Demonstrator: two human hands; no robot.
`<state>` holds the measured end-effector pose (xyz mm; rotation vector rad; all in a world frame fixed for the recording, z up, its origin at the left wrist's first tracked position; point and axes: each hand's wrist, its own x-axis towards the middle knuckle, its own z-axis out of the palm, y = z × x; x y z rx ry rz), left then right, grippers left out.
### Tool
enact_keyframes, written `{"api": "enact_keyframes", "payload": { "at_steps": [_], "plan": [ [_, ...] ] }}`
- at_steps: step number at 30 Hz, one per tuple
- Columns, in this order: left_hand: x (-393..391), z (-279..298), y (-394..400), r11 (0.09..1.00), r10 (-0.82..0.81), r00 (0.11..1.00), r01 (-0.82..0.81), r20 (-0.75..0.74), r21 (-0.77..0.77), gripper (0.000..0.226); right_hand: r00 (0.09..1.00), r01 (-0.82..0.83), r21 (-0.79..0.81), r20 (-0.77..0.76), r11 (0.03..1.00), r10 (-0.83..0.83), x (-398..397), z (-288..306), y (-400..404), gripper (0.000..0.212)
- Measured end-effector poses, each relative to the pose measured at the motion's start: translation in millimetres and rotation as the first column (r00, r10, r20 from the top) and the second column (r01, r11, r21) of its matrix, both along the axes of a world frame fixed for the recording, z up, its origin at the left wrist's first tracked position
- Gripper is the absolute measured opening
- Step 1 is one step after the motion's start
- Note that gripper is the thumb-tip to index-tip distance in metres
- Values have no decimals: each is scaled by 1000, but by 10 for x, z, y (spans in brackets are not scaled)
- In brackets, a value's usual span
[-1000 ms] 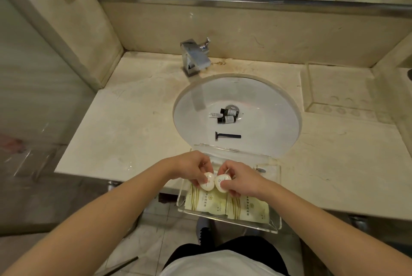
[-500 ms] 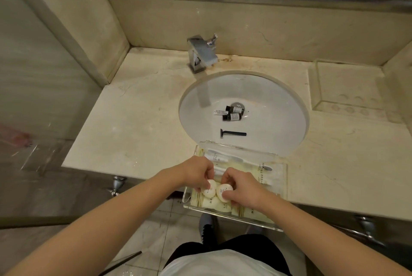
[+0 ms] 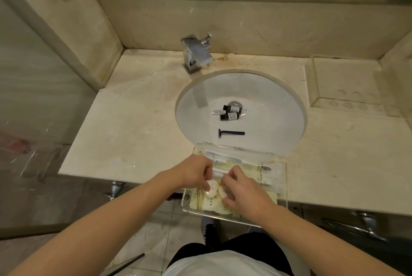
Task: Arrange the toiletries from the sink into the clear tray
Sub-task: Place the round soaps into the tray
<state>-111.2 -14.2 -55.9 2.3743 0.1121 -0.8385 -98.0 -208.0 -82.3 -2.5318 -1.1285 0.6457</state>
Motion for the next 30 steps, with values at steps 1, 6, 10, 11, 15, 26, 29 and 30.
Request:
{"api": "enact_keyframes", "payload": {
  "at_steps": [1, 6, 10, 11, 15, 26, 29, 30],
  "plan": [
    [3, -3, -8, 1000, 2, 1000, -2, 13, 4, 25, 999, -29, -10, 28, 1000, 29, 1, -12, -7, 23],
    [-2, -19, -24, 1000, -21, 1000, 21, 21, 12, 26, 985, -114, -52, 127, 992, 120, 18, -33, -9, 26],
    [-13, -12, 4, 998, -54, 998, 54, -27, -14, 31, 980, -140, -87, 130, 986, 150, 31, -1, -14, 29],
    [-10, -3, 15, 997, -76, 996, 75, -49, -21, 34, 982, -136, -85, 124, 987, 145, 33, 2, -18, 30],
    [-8, 6, 19, 988, -154, 987, 153, -50, -10, 42, 989, -100, -48, 106, 994, 104, 39, 8, -34, 35],
    [-97, -90, -2, 995, -95, 993, 97, 65, -27, 32, 991, -60, -20, 123, 998, 62, 39, -62, -87, 34],
    [-102, -115, 2, 995, -97, 993, 100, 72, -31, 32, 988, -85, -36, 127, 996, 89, 53, -80, -93, 35],
    [-103, -121, 4, 995, -96, 993, 99, 72, -30, 32, 986, -98, -50, 127, 994, 104, 57, -84, -96, 37]
  ]
}}
